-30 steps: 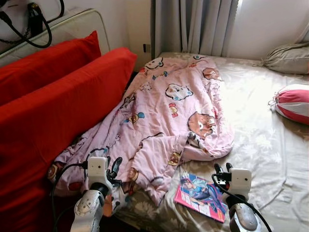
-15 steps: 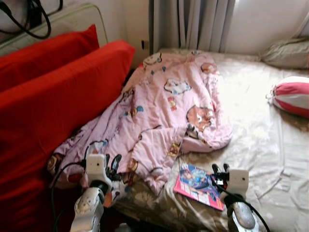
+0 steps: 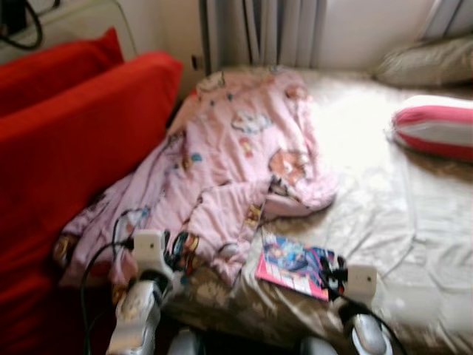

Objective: Clean up the room

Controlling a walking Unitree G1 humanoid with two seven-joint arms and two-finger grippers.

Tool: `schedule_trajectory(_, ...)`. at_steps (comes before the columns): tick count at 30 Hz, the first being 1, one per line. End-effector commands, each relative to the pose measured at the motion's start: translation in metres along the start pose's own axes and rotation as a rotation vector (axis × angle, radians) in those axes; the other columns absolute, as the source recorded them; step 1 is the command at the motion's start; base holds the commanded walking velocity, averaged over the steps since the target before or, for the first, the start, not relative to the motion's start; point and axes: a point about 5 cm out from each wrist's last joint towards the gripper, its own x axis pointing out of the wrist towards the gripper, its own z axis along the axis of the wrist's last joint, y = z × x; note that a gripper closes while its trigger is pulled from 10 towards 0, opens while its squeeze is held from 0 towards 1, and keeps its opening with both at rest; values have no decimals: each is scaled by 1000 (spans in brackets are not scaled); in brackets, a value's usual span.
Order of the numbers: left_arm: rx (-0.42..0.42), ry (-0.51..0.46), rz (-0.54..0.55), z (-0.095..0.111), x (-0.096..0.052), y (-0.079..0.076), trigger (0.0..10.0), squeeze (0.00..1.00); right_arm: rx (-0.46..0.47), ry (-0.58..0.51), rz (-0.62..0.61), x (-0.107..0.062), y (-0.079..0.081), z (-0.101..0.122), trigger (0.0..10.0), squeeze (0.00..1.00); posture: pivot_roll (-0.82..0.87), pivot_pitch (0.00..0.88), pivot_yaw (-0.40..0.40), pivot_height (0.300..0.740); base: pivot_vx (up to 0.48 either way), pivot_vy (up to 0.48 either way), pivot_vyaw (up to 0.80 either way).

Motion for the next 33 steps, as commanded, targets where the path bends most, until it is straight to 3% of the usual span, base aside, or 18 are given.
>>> schedule_trajectory(1, 9, 12, 9, 0, -1, 3, 10000, 0, 8, 39, 30, -3, 5, -8, 10000, 0, 32, 84, 48, 647, 0, 0, 0)
schedule_trajectory(22, 6, 29, -4, -5, -3, -3, 10000, 0, 4, 54, 50, -3, 5, -11, 10000, 0, 19, 82, 35, 612, 0, 0, 0)
schedule_trajectory(27, 3, 35, -7, -8, -1, -7, 10000, 0, 8, -3, 36, -4, -1, -4, 10000, 0, 13, 78, 23, 602, 0, 0, 0)
schedule_trajectory(33, -5, 37, -10, -10, -1, -11, 10000, 0, 22, -51, -67, -2, -17, 5, 10000, 0, 9, 69, 7, 602, 0, 0, 0)
